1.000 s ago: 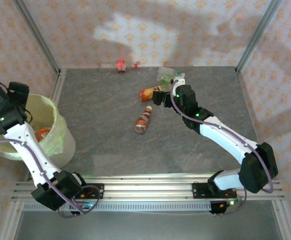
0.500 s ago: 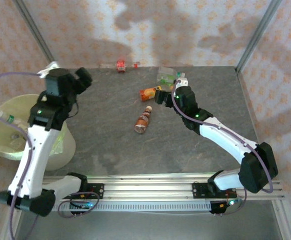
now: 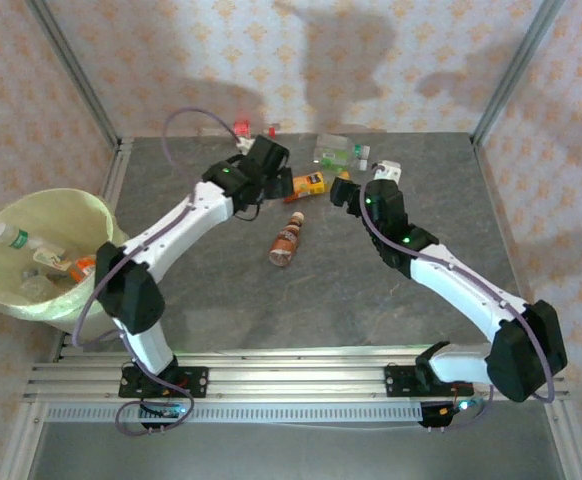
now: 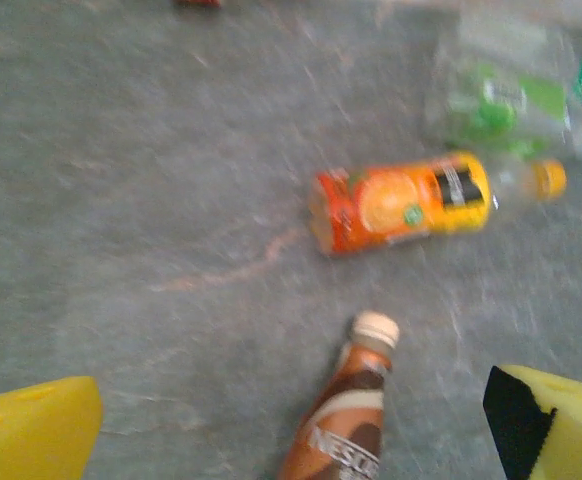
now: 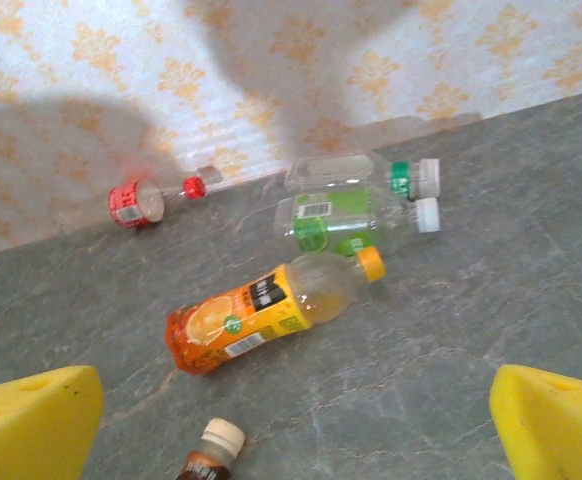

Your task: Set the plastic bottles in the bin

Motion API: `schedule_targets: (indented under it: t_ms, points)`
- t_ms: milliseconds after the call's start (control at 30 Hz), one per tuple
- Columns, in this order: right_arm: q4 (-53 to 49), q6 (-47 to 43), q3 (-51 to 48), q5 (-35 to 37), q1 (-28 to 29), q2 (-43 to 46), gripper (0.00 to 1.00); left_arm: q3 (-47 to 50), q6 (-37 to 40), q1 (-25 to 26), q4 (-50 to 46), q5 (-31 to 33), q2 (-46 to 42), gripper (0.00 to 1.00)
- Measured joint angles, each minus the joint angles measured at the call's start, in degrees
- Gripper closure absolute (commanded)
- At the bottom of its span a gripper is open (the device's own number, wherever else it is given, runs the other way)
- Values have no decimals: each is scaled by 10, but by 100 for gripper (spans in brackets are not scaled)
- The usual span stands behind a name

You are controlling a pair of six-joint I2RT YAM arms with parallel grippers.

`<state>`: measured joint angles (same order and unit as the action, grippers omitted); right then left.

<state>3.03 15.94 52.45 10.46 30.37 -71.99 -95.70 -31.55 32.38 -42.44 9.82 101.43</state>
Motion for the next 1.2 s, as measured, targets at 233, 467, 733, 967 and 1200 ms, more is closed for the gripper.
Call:
schedule_targets:
  t_ms: [233, 467, 733, 967, 1200]
  points:
    - [-8, 36, -9, 17, -28, 16, 1, -8, 24, 36, -2, -82, 95, 0]
    - [-23, 59, -9, 27, -30, 16, 1, -8, 48, 44, -19, -97, 146, 0]
    - [-36, 70, -9, 44, -31, 16, 1, -7, 113, 43, -26, -140, 198, 7]
    - [-43, 70, -9, 39, -32, 16, 1, -7, 143, 44, -45, -134, 217, 8]
    - [-43, 74, -9, 37, -32, 16, 1, -7, 152, 44, -45, -119, 222, 14]
